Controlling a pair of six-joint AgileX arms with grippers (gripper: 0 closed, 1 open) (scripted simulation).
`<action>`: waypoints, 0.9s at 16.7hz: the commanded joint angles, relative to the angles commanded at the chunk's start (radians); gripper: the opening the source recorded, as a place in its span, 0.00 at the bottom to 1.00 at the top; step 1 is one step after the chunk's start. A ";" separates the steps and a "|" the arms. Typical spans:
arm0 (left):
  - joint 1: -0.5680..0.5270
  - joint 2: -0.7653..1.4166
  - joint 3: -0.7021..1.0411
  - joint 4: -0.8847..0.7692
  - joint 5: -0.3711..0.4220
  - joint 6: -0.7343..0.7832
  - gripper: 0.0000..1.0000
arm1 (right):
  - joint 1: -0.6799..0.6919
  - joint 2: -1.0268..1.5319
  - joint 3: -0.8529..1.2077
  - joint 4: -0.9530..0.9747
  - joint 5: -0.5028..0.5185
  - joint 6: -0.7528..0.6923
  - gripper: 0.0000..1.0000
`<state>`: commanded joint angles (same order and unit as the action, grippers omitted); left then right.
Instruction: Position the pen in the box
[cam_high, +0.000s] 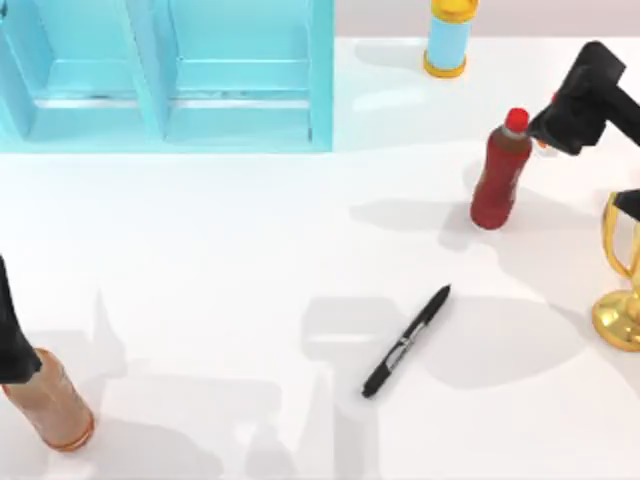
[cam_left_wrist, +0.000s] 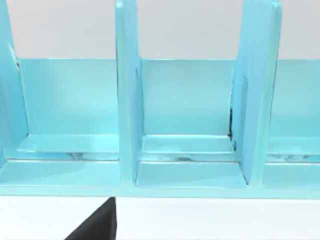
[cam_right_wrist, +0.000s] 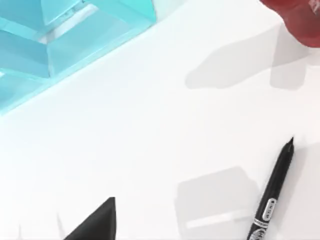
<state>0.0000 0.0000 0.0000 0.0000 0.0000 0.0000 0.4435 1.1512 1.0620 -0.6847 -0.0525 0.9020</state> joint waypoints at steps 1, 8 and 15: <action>0.000 0.000 0.000 0.000 0.000 0.000 1.00 | 0.029 0.095 0.062 -0.047 0.000 0.057 1.00; 0.000 0.000 0.000 0.000 0.000 0.000 1.00 | 0.172 0.641 0.372 -0.297 0.018 0.343 1.00; 0.000 0.000 0.000 0.000 0.000 0.000 1.00 | 0.200 0.834 0.458 -0.358 0.038 0.406 1.00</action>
<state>0.0000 0.0000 0.0000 0.0000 0.0000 0.0000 0.6431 1.9857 1.5200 -1.0429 -0.0145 1.3081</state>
